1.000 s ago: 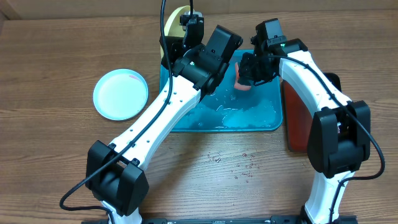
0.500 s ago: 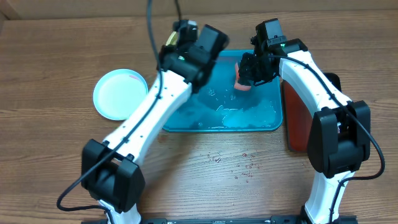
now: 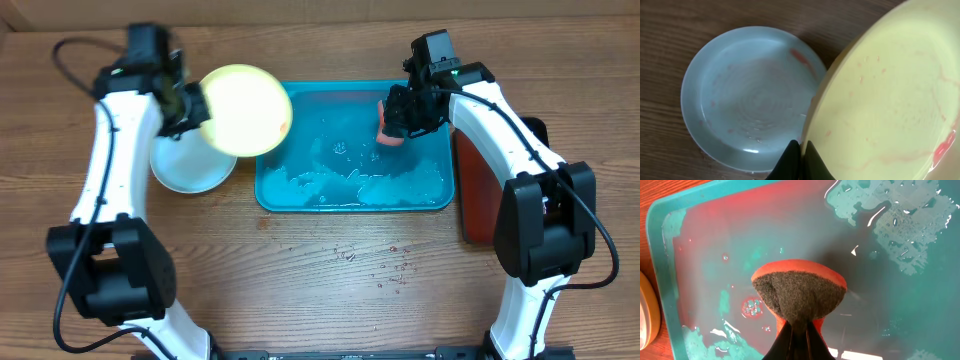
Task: Clean dirty plates on tray and stack at the side
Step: 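Carry the yellow plate left and stack it on the white plate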
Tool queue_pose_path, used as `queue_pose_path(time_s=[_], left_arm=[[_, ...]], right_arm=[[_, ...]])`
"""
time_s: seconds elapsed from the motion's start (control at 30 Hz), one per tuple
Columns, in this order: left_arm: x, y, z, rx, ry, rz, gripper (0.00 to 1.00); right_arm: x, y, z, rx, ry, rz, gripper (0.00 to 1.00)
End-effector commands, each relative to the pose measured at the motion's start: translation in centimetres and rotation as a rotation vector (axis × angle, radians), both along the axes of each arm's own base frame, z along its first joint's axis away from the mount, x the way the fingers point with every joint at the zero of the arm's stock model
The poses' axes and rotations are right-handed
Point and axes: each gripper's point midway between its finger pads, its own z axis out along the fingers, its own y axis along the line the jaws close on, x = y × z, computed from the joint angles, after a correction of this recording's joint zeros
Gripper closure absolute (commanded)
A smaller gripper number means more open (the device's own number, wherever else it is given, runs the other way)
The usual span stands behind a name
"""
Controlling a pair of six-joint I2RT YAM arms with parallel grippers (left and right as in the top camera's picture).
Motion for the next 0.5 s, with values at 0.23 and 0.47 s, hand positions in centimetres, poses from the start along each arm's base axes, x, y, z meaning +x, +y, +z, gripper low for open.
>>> queue_pose_path(time_s=[0.23, 0.47], left_arm=[[-3.4, 8.1, -7.4, -0.236, -0.014, 0.314, 0.96], [-4.9, 10.8, -10.0, -0.136, -0.002, 0.394, 0.96]], right_arm=[[-0.1, 0.1, -0.2, -0.004, 0.002, -0.006, 0.96], [0.1, 0.1, -0.1, -0.002, -0.004, -0.006, 0.96]])
